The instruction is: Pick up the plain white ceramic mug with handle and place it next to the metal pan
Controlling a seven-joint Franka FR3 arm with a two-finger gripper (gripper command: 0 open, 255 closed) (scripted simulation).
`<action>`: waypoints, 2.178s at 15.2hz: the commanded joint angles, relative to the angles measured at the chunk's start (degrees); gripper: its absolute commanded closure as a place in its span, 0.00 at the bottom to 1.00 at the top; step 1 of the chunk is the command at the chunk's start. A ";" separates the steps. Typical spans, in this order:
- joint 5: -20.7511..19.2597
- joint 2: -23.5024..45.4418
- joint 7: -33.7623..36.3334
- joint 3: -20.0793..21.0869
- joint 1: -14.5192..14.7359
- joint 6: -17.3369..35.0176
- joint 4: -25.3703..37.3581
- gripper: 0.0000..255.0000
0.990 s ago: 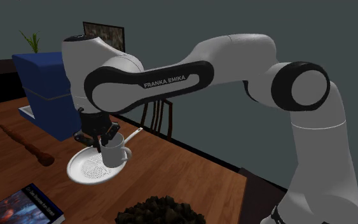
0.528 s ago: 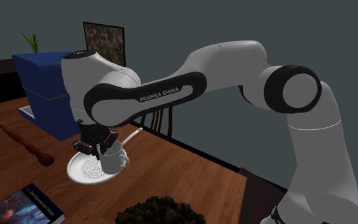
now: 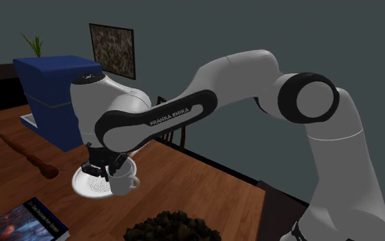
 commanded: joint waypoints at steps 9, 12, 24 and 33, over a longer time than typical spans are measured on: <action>-2.02 2.86 1.62 -1.27 0.22 5.87 -3.38 1.00; -2.71 3.92 2.16 -1.73 0.43 7.47 -4.04 1.00; -3.48 5.17 2.74 -2.27 0.70 9.17 -4.61 0.00; -1.29 1.44 1.50 -0.67 0.17 4.32 -3.18 0.00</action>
